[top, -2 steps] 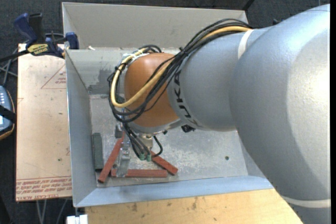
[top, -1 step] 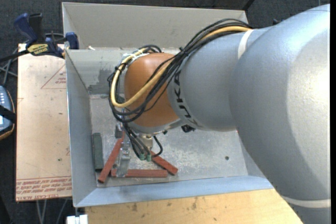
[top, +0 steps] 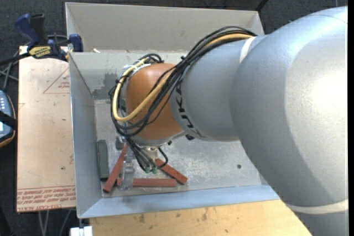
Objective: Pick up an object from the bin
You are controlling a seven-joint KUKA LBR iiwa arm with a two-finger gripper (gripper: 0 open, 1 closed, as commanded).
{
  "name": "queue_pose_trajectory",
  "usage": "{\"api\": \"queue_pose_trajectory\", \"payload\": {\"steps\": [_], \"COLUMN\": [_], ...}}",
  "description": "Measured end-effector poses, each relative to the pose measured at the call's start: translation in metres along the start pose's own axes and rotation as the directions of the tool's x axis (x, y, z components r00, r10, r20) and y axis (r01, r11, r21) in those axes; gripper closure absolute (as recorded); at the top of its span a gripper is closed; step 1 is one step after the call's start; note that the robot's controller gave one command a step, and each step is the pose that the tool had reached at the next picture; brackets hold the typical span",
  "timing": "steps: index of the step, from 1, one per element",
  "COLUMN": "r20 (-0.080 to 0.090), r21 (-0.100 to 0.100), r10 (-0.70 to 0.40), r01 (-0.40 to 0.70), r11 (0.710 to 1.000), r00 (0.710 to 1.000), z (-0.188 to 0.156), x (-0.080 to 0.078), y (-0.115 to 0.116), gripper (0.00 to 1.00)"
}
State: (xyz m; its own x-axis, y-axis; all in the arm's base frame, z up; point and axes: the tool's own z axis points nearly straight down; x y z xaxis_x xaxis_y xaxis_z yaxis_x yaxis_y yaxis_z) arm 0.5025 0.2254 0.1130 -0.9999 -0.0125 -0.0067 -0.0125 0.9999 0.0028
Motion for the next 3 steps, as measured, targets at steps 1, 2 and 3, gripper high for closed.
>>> {"api": "queue_pose_trajectory", "payload": {"steps": [1, 2, 3], "r20": [-0.003, -0.004, -0.005], "r21": [0.0, 0.0, 0.0], "r10": [-0.141, -0.141, -0.141], "r01": [0.141, 0.141, 0.141], "r11": [0.99, 0.99, 0.99], "r00": [0.99, 0.99, 0.99], "z": [0.0421, 0.0424, 0.0424], "x": [0.0213, 0.0217, 0.0217], "y": [-0.0295, -0.0297, -0.0297], "gripper": [1.0, 1.0, 1.0]}}
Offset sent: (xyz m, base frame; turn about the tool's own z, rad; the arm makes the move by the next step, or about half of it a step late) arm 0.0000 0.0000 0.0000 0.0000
